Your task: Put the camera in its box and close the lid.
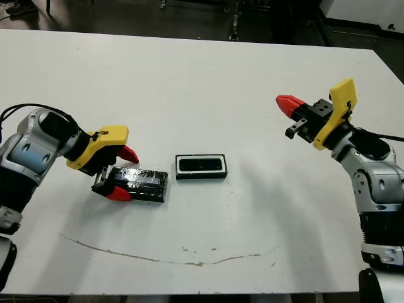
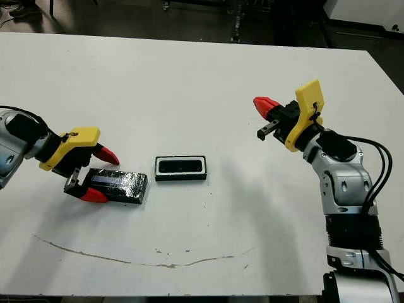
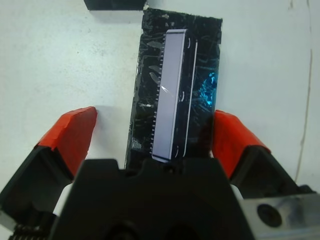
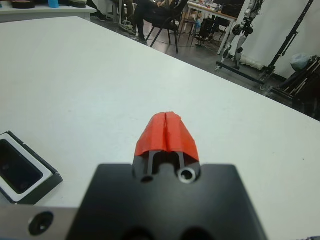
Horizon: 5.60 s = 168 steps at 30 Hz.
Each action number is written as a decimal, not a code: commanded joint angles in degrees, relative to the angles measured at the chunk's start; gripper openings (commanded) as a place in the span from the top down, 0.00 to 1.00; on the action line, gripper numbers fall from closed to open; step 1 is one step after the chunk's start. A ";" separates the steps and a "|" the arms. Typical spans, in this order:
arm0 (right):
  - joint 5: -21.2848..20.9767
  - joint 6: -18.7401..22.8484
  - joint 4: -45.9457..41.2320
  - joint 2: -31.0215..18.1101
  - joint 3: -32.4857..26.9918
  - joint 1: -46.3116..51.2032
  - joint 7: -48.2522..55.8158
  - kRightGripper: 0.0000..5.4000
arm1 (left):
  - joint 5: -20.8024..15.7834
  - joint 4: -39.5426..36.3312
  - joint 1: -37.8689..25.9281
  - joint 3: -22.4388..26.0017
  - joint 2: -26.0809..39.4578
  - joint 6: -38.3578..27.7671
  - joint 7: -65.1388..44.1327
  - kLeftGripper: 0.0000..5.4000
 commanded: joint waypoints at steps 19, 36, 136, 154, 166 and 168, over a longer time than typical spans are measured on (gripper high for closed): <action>0.47 1.92 -0.69 -1.03 -0.07 1.23 -0.14 1.00 | 7.89 -12.66 5.70 -4.09 2.98 1.42 8.92 0.18; 0.03 1.19 -0.07 -1.19 0.10 1.30 -0.15 1.00 | 6.29 -9.95 5.94 -4.97 2.46 1.24 7.11 0.41; 1.38 2.13 0.76 -0.80 0.47 1.77 -0.36 1.00 | -7.18 3.17 3.86 4.04 -13.57 1.11 15.93 0.41; 1.08 1.17 1.44 -0.74 0.53 1.68 -0.45 1.00 | -11.49 -4.68 7.82 4.64 -13.49 9.32 14.73 0.41; 1.20 1.42 1.49 -0.76 0.51 1.64 -0.65 1.00 | -10.12 -6.27 9.48 4.09 -15.17 6.96 18.62 0.41; 1.08 1.66 1.02 -0.77 0.61 1.74 -0.92 1.00 | -9.32 -5.21 9.69 3.64 -16.08 4.50 19.65 0.41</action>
